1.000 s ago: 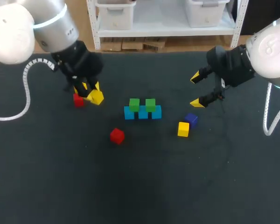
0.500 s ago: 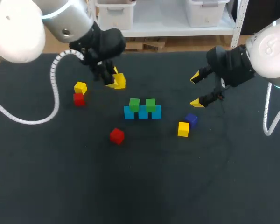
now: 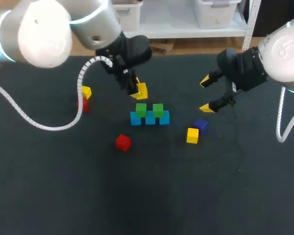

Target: Place the blue cubes, place green cubes on the blue cubes, place the yellow cubes on the green cubes, then place the red cubes on the yellow cubes, and place purple cube on the red cubes.

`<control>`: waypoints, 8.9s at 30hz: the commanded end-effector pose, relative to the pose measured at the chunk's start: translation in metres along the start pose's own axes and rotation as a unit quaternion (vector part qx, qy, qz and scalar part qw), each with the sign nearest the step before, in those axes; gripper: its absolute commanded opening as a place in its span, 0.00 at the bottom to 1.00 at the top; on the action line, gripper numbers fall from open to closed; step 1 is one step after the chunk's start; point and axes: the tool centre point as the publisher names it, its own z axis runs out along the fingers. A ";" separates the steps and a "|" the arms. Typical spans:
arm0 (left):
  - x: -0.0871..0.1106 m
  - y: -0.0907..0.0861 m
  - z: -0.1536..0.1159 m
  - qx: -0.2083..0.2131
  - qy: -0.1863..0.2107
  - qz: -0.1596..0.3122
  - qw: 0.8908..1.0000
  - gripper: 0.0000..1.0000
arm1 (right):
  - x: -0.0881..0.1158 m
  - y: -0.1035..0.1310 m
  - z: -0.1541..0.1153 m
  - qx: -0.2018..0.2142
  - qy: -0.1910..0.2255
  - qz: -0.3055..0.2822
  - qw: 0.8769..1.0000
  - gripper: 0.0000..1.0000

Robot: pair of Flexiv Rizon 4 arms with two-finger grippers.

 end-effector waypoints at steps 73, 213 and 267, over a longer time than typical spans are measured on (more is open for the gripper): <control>-0.002 0.010 0.060 0.043 0.080 -0.002 0.996 0.00 | 0.001 0.000 0.000 0.000 -0.002 0.000 1.000 1.00; 0.053 0.008 0.035 0.012 -0.018 -0.096 0.995 0.00 | 0.001 0.000 0.000 0.000 -0.002 0.000 1.000 1.00; 0.042 0.011 0.041 0.018 -0.015 -0.083 0.996 0.00 | 0.001 0.000 0.000 0.000 -0.002 0.000 1.000 1.00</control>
